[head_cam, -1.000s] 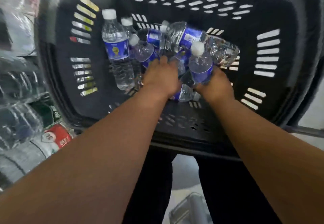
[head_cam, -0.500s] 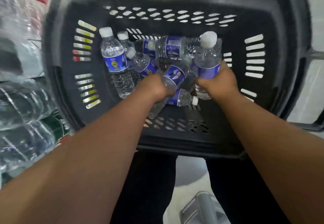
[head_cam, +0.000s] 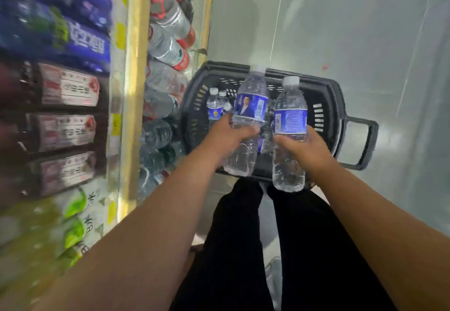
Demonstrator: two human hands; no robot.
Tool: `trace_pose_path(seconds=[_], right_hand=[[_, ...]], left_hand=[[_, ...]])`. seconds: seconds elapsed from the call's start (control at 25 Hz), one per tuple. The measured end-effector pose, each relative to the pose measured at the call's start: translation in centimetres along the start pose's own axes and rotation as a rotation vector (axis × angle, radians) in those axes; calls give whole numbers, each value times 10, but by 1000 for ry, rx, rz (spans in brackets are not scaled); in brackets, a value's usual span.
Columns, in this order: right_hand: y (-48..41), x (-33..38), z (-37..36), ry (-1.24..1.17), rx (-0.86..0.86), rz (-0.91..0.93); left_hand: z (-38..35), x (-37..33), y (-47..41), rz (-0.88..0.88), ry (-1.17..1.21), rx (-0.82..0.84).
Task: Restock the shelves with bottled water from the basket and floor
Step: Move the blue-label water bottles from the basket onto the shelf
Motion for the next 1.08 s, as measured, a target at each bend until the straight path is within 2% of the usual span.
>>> trace_pose_path(seconds=[0.28,0.44,0.56,0.76,0.92,1.08], right_hand=[[144,119,-46,14,131,107],[203,146,-79,31,235,119],[234,168,-107,172,345,132],[285,191,-156,421,682,168],[333,181,-178,547,932,194],[384,151,-192,582,1117,126]], left_hand=[[-15,-64,193,-149,18,-38],[-20,-52,278,-190,184,-118],[-30,-39,330,-260,331,-218],[-57,-14,401,-419,637,-492],[-105,20,445,-598,1012,-610],[-157,71,483,-625,1069,-779]])
Point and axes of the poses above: each hand's wrist, its own y-axis away from the middle knuckle, its own z-axis out of the back of the hand, x = y × z, the point moved 10 cm from there along -y, towards the middle knuckle, and after that the axes turned 14 degrees about x, right-handed, at the moved point
